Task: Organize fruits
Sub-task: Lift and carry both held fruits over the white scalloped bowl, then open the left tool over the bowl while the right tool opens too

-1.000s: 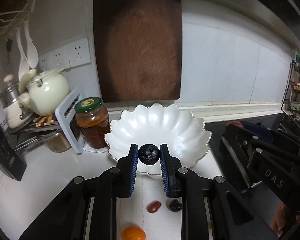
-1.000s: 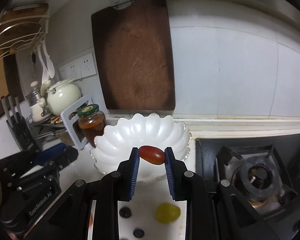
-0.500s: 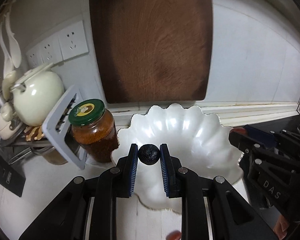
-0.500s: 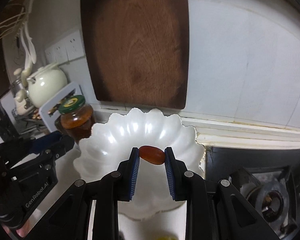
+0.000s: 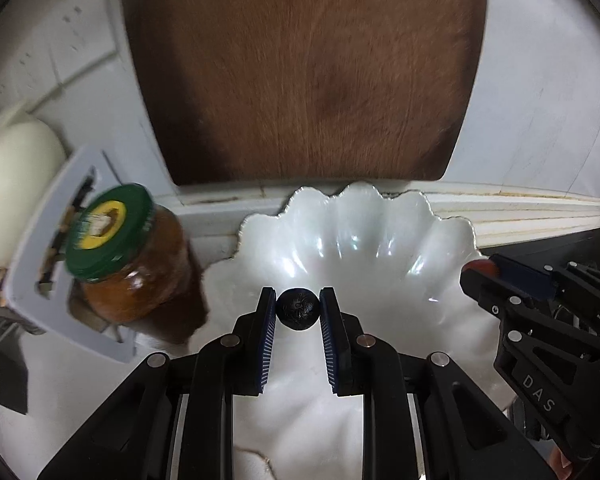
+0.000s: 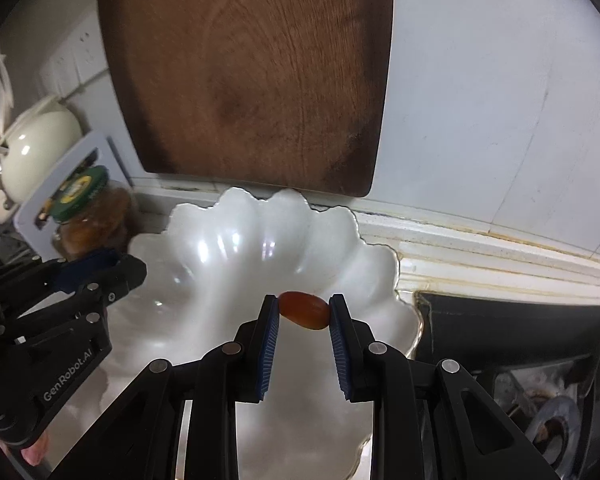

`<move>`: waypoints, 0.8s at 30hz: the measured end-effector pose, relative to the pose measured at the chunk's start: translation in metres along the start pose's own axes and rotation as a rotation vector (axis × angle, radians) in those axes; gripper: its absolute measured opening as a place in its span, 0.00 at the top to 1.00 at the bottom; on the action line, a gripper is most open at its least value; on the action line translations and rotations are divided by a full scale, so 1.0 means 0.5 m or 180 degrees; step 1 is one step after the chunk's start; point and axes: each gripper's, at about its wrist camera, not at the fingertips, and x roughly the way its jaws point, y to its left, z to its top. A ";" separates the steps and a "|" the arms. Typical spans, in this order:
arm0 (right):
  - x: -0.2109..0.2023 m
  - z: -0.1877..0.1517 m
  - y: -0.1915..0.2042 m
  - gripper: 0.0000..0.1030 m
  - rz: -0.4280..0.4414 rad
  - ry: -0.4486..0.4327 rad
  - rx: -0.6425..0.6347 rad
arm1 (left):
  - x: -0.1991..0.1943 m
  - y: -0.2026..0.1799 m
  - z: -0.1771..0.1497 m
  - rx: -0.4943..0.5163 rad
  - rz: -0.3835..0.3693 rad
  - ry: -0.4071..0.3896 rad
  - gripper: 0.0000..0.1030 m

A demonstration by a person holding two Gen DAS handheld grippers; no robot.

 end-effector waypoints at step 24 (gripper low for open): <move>0.098 0.024 -0.011 0.61 -0.0022 0.0496 -0.0010 | 0.116 -0.019 0.040 0.0101 0.0182 0.0504 0.56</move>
